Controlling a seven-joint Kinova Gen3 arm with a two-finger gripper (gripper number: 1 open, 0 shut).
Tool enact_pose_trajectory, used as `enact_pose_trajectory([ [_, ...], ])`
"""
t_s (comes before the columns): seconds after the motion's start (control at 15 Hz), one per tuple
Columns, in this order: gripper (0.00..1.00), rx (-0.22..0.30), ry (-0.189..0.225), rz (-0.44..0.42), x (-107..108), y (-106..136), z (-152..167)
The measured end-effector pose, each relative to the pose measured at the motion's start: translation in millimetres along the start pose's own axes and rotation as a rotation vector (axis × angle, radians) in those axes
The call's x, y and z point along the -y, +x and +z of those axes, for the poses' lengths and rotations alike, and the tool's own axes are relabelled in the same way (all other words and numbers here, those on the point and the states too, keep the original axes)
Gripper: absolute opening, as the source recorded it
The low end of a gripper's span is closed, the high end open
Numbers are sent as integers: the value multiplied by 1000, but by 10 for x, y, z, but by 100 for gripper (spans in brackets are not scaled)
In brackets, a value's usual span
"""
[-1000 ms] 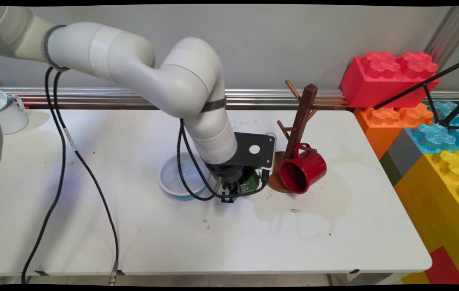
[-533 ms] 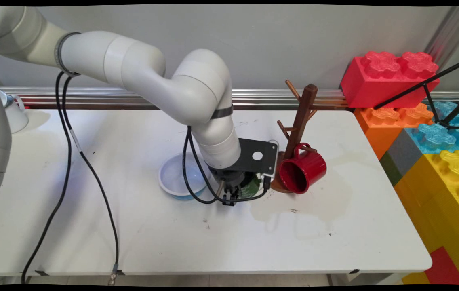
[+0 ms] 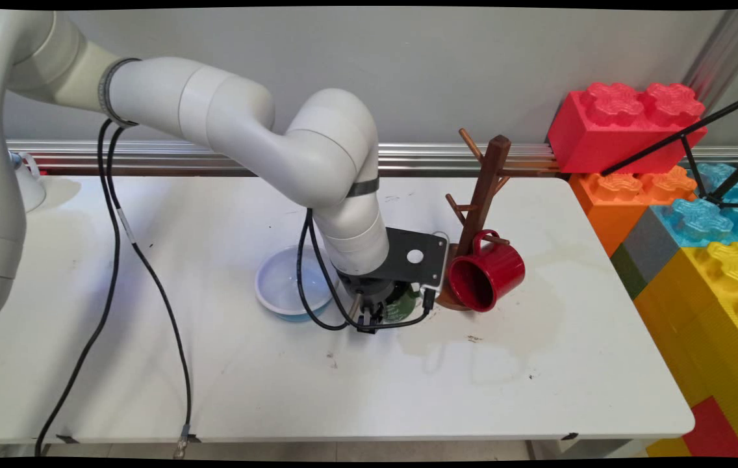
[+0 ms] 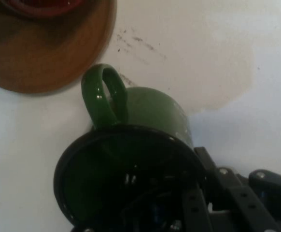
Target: Place the picked object on the table
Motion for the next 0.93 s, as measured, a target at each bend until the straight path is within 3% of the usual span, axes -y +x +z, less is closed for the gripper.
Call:
enact_pose_trajectory([
  [0.27,0,4,-3,3,12,11,40],
  [0.33,100,4,-3,3,16,13,47],
  [0.93,100,-4,-10,-15,40,22,102],
])
